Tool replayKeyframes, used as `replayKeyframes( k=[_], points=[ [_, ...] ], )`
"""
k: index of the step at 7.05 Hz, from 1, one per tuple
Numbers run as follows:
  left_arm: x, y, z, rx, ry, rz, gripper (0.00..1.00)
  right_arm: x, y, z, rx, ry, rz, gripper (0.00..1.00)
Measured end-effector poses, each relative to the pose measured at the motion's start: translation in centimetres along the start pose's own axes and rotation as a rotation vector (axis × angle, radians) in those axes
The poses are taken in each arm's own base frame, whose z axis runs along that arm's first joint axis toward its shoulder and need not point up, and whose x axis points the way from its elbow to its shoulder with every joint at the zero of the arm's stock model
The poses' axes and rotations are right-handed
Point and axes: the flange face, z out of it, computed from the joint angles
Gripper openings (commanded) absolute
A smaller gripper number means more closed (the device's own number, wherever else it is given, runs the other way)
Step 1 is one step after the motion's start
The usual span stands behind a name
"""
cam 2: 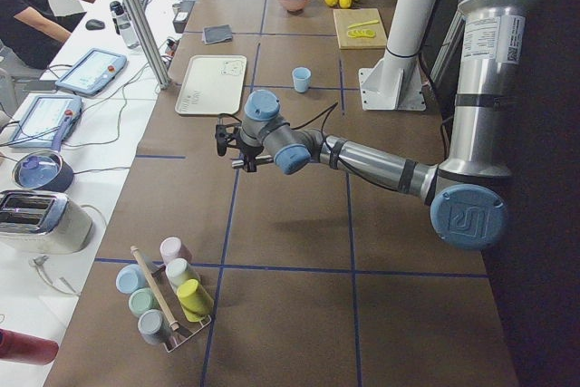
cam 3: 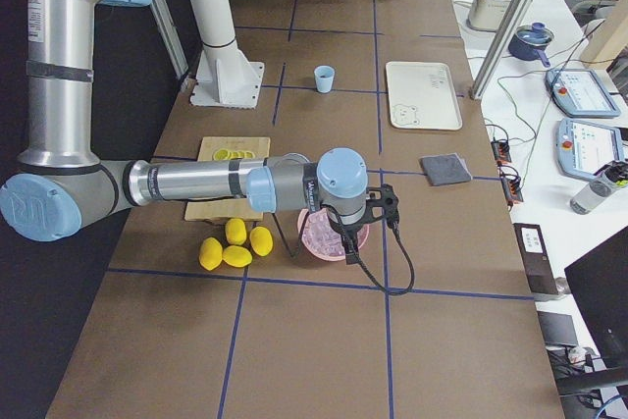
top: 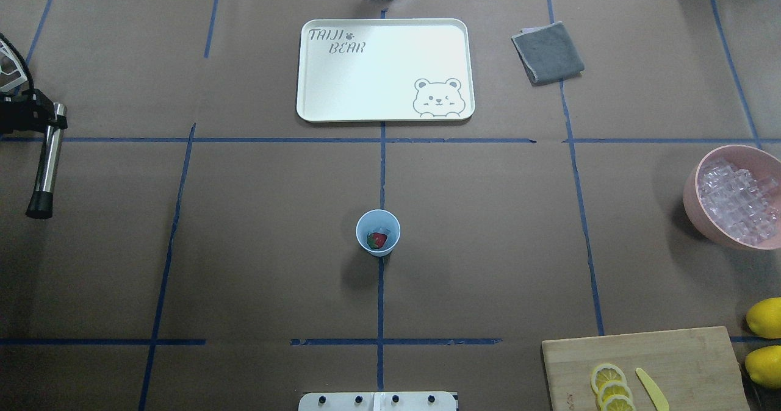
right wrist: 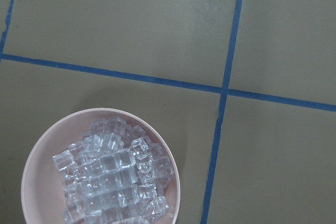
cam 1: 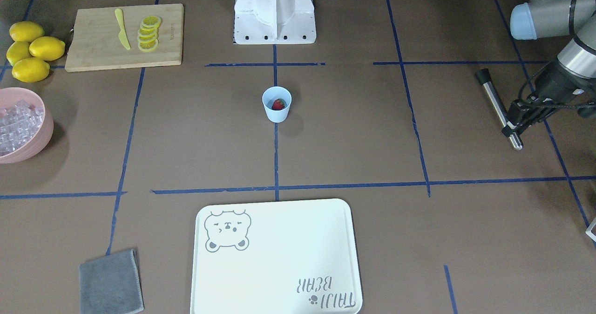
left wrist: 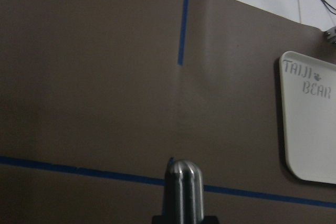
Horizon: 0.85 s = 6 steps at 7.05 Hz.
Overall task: Mash ice and strawberries in cup
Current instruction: 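Carry the pestle back to its spot with the left gripper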
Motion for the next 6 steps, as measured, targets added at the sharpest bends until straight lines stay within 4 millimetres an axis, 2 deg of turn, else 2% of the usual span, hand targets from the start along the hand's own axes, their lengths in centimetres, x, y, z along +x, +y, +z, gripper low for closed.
replayKeyframes(
  k=[2, 3, 6],
  points=[
    [-5.8, 0.2, 3.4, -0.024, -0.110, 0.135, 0.00, 0.3, 0.1, 0.1, -0.004, 0.021, 0.001, 0.99],
    [-7.8, 0.2, 4.7, -0.037, -0.149, 0.201, 0.00, 0.5, 0.1, 0.1, -0.005, 0.038, 0.001, 0.99],
    [-11.3, -0.1, 6.7, -0.034, -0.242, 0.271, 0.00, 0.6, 0.1, 0.1, -0.006, 0.051, -0.001, 0.99]
  ],
)
